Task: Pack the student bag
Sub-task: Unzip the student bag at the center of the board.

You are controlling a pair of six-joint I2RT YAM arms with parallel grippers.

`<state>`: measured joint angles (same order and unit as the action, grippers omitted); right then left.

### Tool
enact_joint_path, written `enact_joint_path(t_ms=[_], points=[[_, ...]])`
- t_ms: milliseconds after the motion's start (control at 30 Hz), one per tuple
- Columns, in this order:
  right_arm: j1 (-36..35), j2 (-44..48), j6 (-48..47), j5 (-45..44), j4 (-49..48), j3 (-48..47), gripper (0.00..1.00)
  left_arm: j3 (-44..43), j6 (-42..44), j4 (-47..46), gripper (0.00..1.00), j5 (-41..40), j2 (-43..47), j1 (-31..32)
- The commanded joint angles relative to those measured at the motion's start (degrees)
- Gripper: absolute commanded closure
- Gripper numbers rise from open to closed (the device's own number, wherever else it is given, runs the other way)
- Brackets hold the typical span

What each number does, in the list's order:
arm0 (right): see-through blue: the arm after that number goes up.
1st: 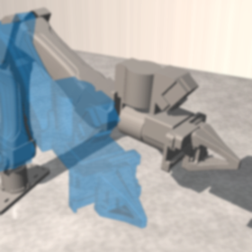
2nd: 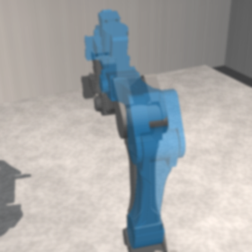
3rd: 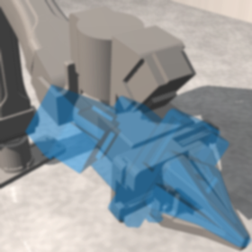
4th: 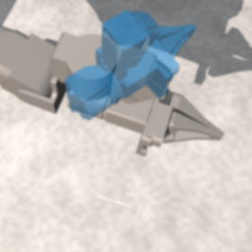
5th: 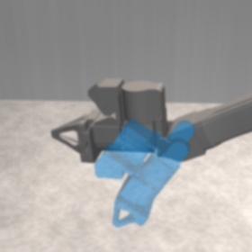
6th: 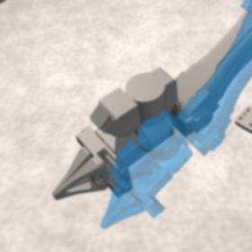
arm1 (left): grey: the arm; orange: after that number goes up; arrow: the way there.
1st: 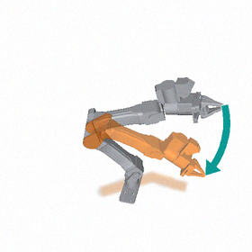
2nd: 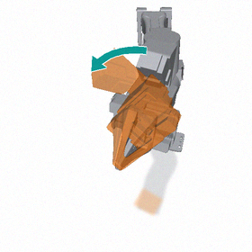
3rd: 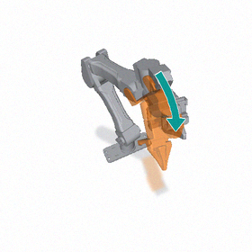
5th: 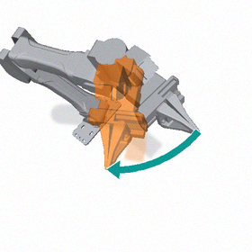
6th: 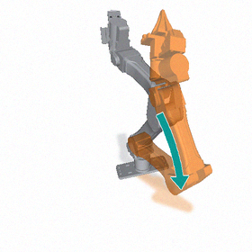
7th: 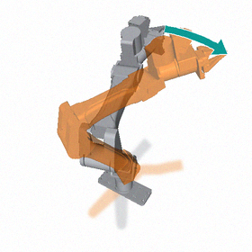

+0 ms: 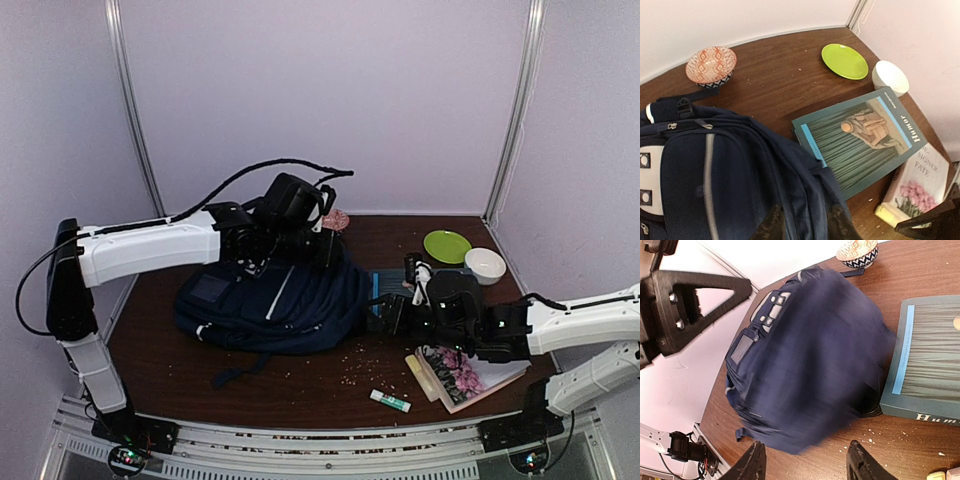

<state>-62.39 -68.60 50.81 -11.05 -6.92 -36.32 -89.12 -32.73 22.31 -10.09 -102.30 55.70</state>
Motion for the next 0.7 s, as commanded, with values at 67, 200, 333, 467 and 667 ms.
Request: enact_joint_path(t_ms=[67, 200, 333, 467, 667], points=[[-0.15, 1.70, -0.50, -1.19, 0.90, 0.44, 0.45, -0.98, 2.31, 5.80, 0.22, 0.06, 6.11, 1.01], [-0.13, -1.10, 0.35, 0.25, -1.73, -0.21, 0.45, 8.02, 4.41, 10.17, 0.09, -7.77, 14.66, 3.75], [-0.06, -6.85, 2.42, 2.15, -3.57, -2.78, 0.43, 21.00, 2.88, 8.82, 0.12, -6.40, 21.40, 4.70], [0.44, -11.89, 5.43, 2.14, -2.83, -6.23, 0.42, 29.79, 1.97, 3.58, 0.14, -3.72, 24.95, 6.13], [1.35, -16.64, 6.54, 3.02, -2.16, -9.67, 0.42, 31.77, 3.92, -1.98, 0.11, -5.00, 22.28, 7.32]])
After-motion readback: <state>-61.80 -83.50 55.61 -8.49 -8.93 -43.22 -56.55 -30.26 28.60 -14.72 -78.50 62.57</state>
